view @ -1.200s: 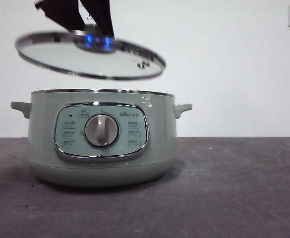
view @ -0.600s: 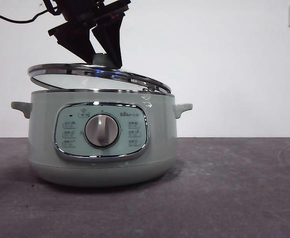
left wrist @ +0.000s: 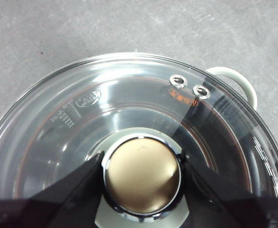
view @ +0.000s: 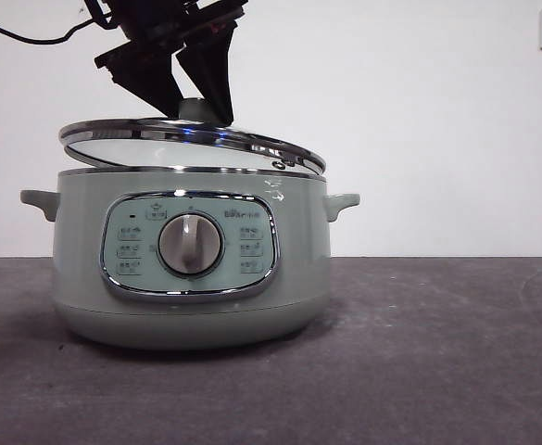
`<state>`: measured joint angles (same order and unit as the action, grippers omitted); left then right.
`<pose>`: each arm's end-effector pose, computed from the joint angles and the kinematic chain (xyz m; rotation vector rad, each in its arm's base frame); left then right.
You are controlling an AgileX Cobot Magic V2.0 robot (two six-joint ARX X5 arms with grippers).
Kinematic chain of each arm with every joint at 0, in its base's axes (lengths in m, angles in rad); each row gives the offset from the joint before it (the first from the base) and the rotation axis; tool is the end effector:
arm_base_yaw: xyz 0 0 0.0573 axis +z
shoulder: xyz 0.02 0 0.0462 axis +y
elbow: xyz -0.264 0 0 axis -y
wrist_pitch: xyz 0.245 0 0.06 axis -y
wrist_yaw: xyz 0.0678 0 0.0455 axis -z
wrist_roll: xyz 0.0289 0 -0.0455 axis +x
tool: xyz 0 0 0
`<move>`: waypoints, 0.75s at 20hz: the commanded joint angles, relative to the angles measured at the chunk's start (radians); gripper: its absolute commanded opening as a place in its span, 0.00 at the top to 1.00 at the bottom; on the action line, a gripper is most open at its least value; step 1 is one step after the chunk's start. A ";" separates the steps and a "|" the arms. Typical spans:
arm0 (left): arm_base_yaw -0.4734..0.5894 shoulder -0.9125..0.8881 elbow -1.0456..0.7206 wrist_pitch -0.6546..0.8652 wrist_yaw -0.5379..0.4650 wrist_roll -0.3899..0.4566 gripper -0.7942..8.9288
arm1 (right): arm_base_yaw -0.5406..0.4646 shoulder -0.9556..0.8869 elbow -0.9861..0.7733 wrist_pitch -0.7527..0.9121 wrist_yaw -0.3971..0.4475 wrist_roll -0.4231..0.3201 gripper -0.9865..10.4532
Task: Pick up the egg,open the lid,put the egg in the pot,close the lid
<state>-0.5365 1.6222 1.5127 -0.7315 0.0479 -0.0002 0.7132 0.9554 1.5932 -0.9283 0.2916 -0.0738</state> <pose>0.2985 -0.1791 0.3280 0.2060 0.8272 -0.5491 0.0963 0.0723 0.4858 -0.2132 0.2411 0.4283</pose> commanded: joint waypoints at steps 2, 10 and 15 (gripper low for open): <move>-0.003 0.003 0.013 0.027 0.006 0.000 0.93 | 0.001 0.000 0.000 0.002 0.002 0.013 0.47; -0.007 0.051 0.013 0.000 0.005 0.000 0.93 | 0.001 0.000 0.000 -0.006 0.002 0.013 0.47; -0.006 0.058 0.013 -0.044 0.005 -0.004 0.84 | 0.001 0.007 0.000 -0.035 -0.005 0.013 0.47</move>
<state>-0.5381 1.6588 1.5238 -0.7715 0.0483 -0.0010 0.7132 0.9592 1.5932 -0.9649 0.2882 -0.0738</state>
